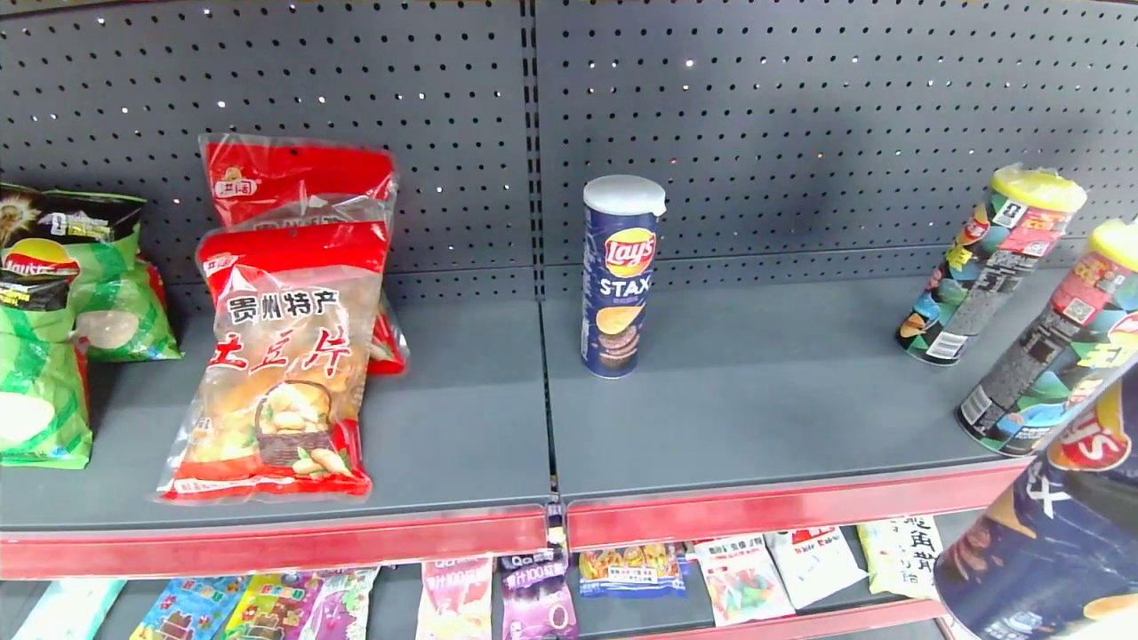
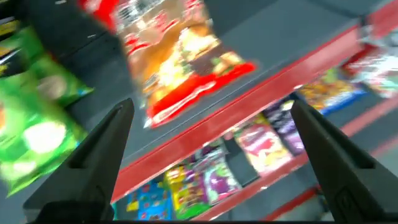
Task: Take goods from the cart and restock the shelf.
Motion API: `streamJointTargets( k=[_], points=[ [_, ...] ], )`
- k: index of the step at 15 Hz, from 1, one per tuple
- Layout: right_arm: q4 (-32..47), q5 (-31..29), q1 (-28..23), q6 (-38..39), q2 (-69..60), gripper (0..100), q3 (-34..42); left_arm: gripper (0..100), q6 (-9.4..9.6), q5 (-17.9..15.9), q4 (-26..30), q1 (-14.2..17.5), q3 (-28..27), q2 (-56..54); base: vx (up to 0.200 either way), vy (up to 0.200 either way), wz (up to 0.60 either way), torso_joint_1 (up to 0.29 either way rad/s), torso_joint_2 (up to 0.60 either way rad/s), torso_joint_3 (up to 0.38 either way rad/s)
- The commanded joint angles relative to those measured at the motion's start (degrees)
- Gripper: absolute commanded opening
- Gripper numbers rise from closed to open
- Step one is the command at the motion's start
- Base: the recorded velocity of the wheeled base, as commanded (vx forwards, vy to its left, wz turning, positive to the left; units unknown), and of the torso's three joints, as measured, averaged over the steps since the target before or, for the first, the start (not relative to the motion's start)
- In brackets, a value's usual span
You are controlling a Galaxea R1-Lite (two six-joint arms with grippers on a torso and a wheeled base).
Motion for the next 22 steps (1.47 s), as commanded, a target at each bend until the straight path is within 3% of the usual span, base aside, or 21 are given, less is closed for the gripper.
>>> streamJointTargets(
  k=[1,2,4,5,6,7,8,10,14,22],
  points=[
    [-0.03,1.38,0.44,0.20,1.80,0,-2.03,100,-1.50,-6.92,-1.06,0.03,-5.72,12.48,0.000,0.000,0.00,0.000,0.00,0.000],
    [0.06,2.26,2.46,1.17,3.65,0,-4.14,100,-2.03,-12.46,-7.12,-0.41,-8.88,22.23,0.000,0.000,0.00,0.000,0.00,0.000],
    [-0.38,2.70,5.36,1.79,6.28,0,-4.49,100,-2.91,-14.92,-14.15,-0.85,-12.57,31.29,0.000,0.000,0.00,0.000,0.00,0.000],
    [-2.41,2.61,6.77,2.31,7.60,0,-4.23,100,-3.96,-15.36,-17.58,-5.33,-18.20,40.51,0.000,0.000,0.00,0.000,0.00,0.000],
    [-3.28,2.61,6.95,2.58,8.48,0,-4.05,100,-6.86,-15.36,-17.67,-9.11,-23.38,46.49,0.000,0.000,0.00,0.000,0.00,0.000],
    [-3.37,2.61,6.95,2.58,9.10,0,-4.40,100,-10.90,-15.62,-17.93,-13.24,-29.01,52.73,0.000,0.000,0.00,0.000,0.00,0.000],
    [-3.55,2.61,6.86,2.67,9.45,0,-4.67,100,-12.22,-16.85,-17.93,-15.79,-33.58,57.74,0.000,0.000,0.00,0.000,0.00,0.000],
    [-3.81,2.43,6.77,2.67,9.89,0,-5.10,100,-11.08,-20.01,-19.52,-15.96,-39.20,65.47,0.000,0.000,0.00,0.000,0.00,0.000],
    [-3.90,2.26,6.07,2.75,9.89,0,-4.84,100,-10.38,-20.45,-25.23,-16.14,-44.83,75.23,0.000,0.000,0.00,0.000,0.00,0.000],
    [-3.81,2.17,5.63,2.67,10.33,0,-4.49,100,-10.29,-21.51,-26.19,-16.23,-51.86,81.91,0.000,0.000,0.00,0.000,0.00,0.000]
  ],
)
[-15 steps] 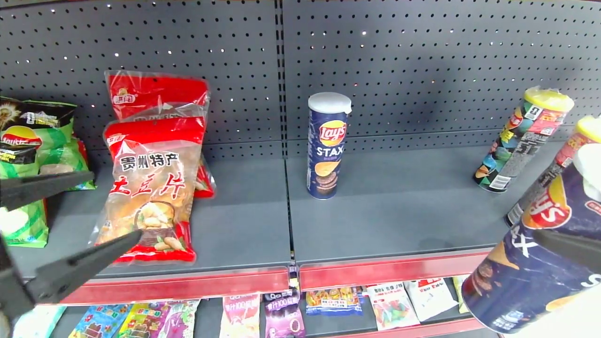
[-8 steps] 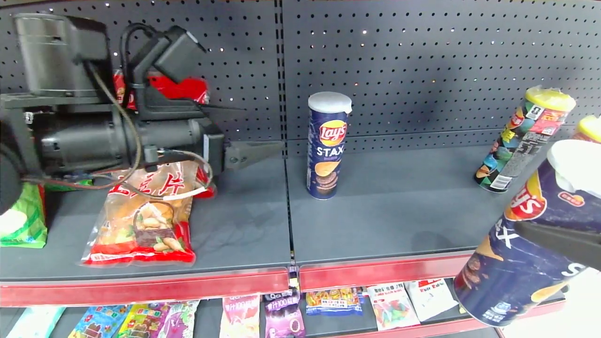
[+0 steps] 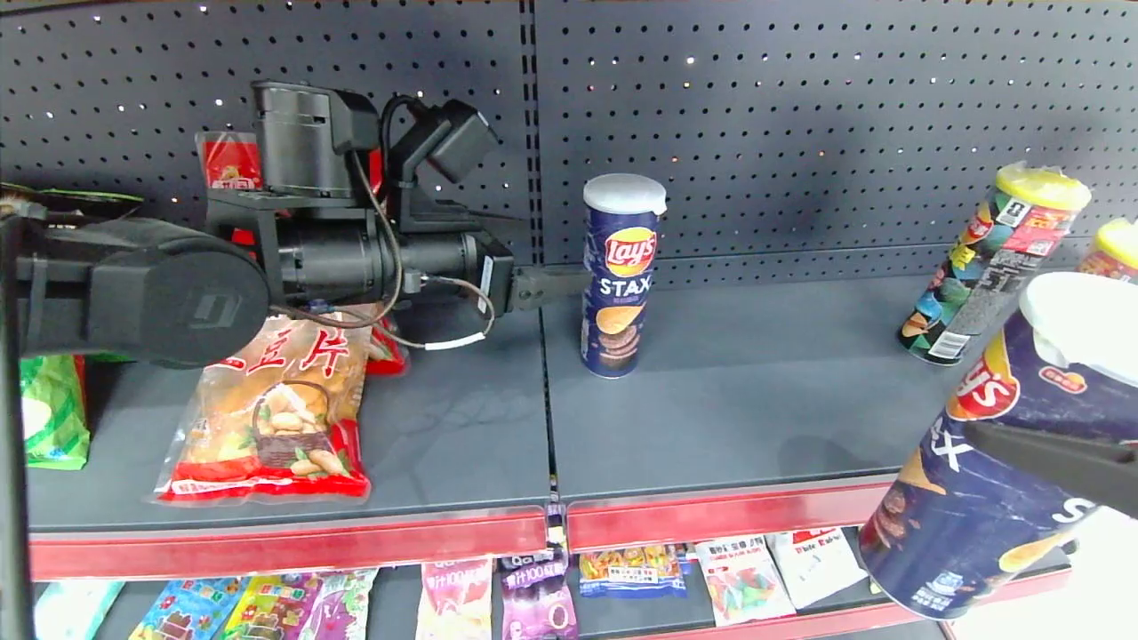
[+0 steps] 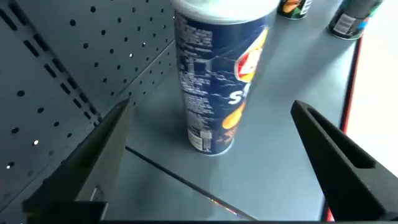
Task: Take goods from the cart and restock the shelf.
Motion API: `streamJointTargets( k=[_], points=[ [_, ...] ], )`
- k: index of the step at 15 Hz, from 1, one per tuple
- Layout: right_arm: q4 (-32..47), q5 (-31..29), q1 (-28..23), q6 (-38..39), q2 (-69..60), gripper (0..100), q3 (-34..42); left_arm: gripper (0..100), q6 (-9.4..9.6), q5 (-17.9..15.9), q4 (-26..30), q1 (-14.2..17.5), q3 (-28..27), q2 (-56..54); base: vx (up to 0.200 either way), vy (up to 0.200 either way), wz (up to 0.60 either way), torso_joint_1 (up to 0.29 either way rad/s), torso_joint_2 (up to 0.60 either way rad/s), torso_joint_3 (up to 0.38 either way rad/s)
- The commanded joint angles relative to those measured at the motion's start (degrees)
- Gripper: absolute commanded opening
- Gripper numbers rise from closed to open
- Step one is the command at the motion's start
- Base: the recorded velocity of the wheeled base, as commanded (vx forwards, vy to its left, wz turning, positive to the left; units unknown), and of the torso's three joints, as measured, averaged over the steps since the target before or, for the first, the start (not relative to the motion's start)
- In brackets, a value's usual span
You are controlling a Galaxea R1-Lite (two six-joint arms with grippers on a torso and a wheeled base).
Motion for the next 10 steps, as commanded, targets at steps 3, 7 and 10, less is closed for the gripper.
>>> streamJointTargets(
  k=[3,7,10],
  points=[
    [0.03,-0.04,-0.08,-0.02,-0.09,0,0.45,100,0.04,-0.16,-1.49,-0.97,-3.57,4.88,0.000,0.000,0.00,0.000,0.00,0.000],
    [0.03,-0.83,-0.08,-0.02,-0.26,0,0.45,100,0.04,-0.08,-2.10,-1.23,-6.21,7.52,0.000,0.000,0.00,0.000,0.00,0.000],
    [0.03,-0.83,-0.34,-0.02,-0.44,0,0.62,100,0.04,-0.08,-2.10,-1.32,-8.67,9.45,0.000,0.000,0.00,0.000,0.00,0.000]
  ],
)
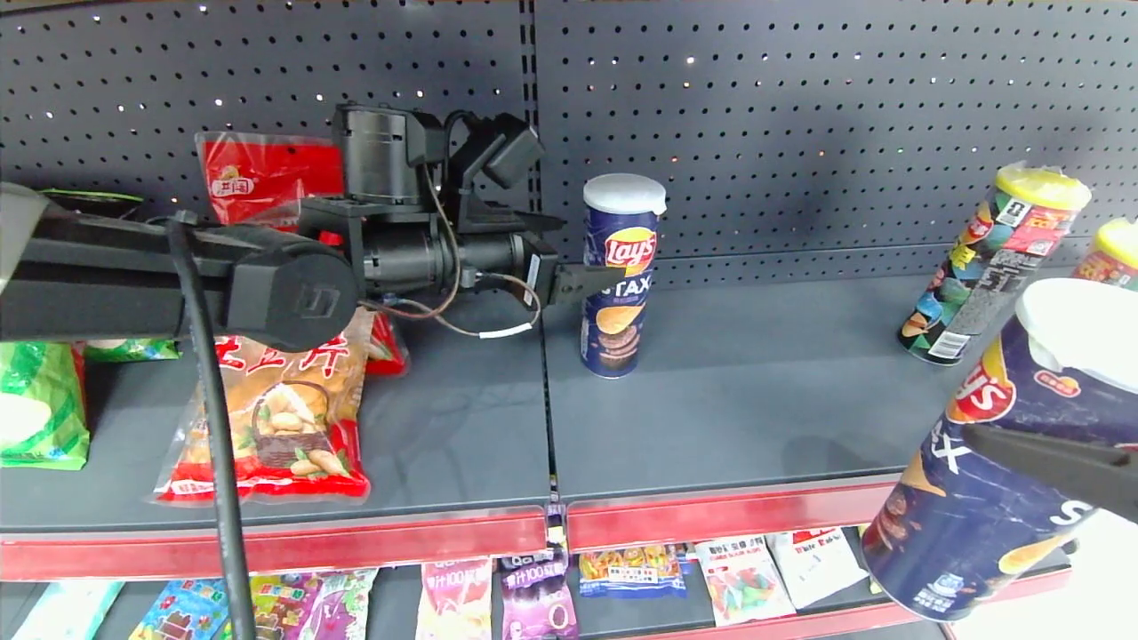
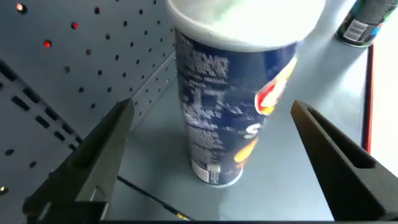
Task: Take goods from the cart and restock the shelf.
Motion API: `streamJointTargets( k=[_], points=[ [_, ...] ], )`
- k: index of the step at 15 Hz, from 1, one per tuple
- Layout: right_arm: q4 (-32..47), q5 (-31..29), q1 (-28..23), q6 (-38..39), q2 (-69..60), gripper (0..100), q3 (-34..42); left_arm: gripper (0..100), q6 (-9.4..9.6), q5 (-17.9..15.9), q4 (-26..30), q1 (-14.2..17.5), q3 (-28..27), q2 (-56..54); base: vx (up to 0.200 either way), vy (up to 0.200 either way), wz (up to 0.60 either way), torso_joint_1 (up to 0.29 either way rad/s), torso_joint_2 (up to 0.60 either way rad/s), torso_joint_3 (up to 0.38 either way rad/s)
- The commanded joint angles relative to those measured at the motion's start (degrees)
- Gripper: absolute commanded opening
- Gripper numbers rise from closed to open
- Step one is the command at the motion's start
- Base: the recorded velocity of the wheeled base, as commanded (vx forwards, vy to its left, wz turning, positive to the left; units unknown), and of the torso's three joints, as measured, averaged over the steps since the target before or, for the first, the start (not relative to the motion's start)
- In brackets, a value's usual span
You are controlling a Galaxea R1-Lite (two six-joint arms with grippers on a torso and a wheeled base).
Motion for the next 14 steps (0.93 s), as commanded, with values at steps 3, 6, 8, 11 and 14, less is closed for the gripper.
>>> streamJointTargets(
  k=[3,6,8,11,14],
  points=[
    [-0.03,0.07,-0.21,-0.02,-0.37,0,0.24,100,0.01,0.10,0.08,-0.43,-3.17,2.77,0.000,0.000,0.00,0.000,0.00,0.000],
    [-0.03,0.07,-0.30,-0.02,-0.37,0,0.24,100,0.01,0.27,0.08,-0.96,-3.70,3.47,0.000,0.000,0.00,0.000,0.00,0.000],
    [-0.03,0.07,-0.74,-0.02,-0.37,0,0.42,100,0.01,0.54,-0.01,-1.23,-4.84,4.52,0.000,0.000,0.00,0.000,0.00,0.000],
    [-0.03,0.07,-1.00,-0.02,-0.46,0,0.68,100,-0.08,0.80,0.08,-1.93,-7.04,6.11,0.000,0.000,0.00,0.000,0.00,0.000],
    [-0.03,0.07,-1.09,0.07,-0.63,0,0.59,100,0.01,2.38,0.08,-2.63,-7.66,7.25,0.000,0.000,0.00,0.000,0.00,0.000]
  ],
)
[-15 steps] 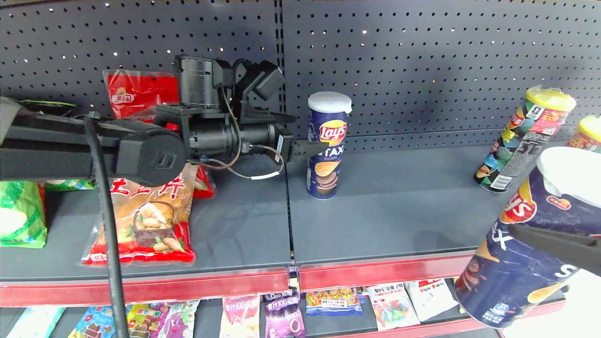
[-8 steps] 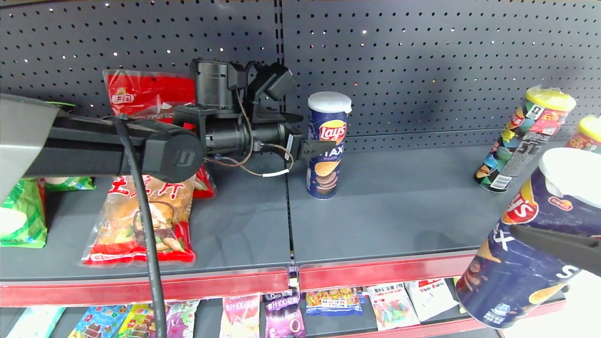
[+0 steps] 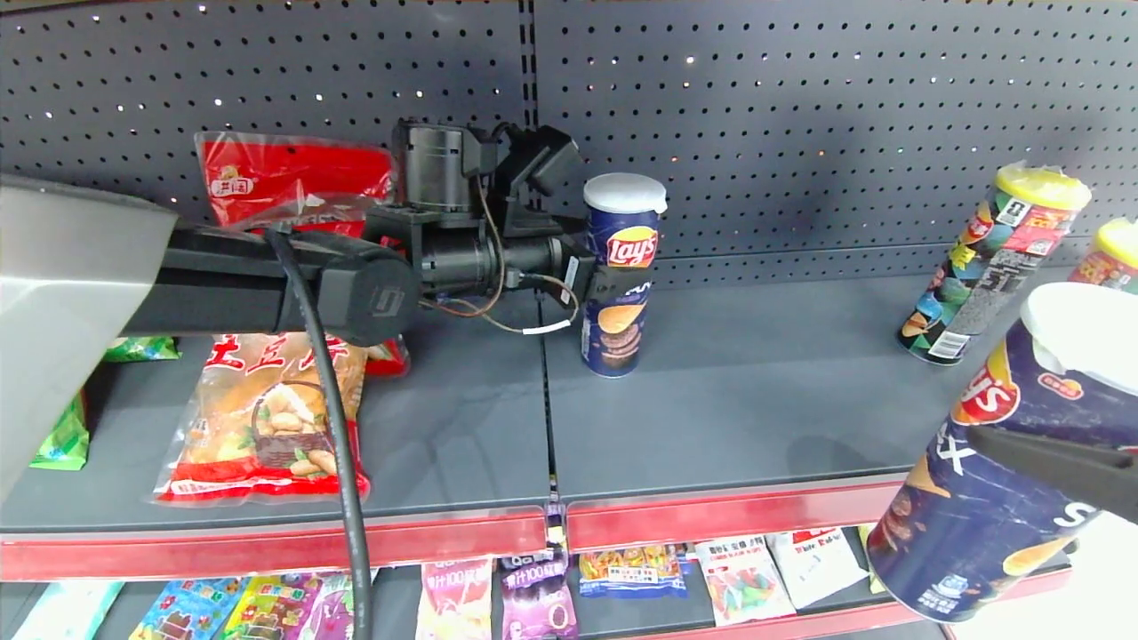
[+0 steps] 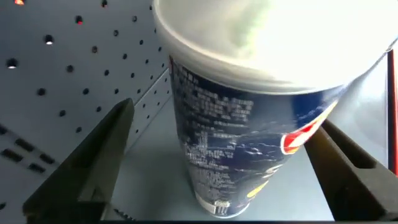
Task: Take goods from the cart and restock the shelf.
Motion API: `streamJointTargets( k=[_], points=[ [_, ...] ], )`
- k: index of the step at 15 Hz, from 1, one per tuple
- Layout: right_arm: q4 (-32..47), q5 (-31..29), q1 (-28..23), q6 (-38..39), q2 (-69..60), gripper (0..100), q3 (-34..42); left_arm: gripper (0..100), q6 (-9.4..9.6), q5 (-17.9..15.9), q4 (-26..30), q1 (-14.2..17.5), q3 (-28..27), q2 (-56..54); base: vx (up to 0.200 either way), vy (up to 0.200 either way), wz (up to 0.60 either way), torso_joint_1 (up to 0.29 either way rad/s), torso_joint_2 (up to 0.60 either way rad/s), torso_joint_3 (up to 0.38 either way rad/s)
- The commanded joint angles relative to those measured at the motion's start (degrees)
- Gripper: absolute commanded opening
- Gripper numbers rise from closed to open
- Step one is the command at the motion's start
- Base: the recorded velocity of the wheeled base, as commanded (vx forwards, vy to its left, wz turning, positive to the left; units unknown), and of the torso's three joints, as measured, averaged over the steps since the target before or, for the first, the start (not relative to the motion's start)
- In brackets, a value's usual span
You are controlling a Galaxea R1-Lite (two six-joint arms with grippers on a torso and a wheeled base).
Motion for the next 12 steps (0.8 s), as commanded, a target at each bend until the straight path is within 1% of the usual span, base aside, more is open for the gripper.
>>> streamJointTargets(
  k=[1,5,7,8,9,11,12],
  points=[
    [-0.03,0.04,-0.42,-0.08,-0.16,0,-0.04,0,0.01,-0.03,-0.03,-0.52,-0.30,1.04,0.000,0.000,0.00,0.000,0.00,0.000],
    [-0.03,0.04,-0.86,0.01,-0.16,0,-0.04,0,-0.08,-1.00,-0.03,-0.52,-0.21,1.22,0.000,0.000,0.00,0.000,0.00,0.000],
    [-0.03,0.04,-0.77,0.01,-0.07,0,-0.04,0,0.01,-2.40,-0.12,-0.43,0.14,0.78,0.000,0.000,0.00,0.000,0.00,0.000],
    [-0.03,0.12,-0.77,0.01,-0.07,0,-0.04,0,0.01,-2.58,-0.12,-0.52,0.58,0.25,0.000,0.000,0.00,0.000,0.00,0.000],
    [-0.03,0.21,-0.77,0.01,0.02,0,-0.13,0,-0.08,-3.46,-0.12,-0.52,1.37,-0.89,0.000,0.000,0.00,0.000,0.00,0.000],
    [-0.03,0.30,-0.77,0.01,0.02,0,-0.22,0,-0.16,-6.71,0.15,-0.52,3.83,-3.88,0.000,0.000,0.00,0.000,0.00,0.000],
    [-0.03,0.30,-0.77,0.01,0.02,0,-0.22,0,-0.08,-7.85,0.23,-0.78,7.00,-6.25,0.000,0.000,0.00,0.000,0.00,0.000]
  ],
)
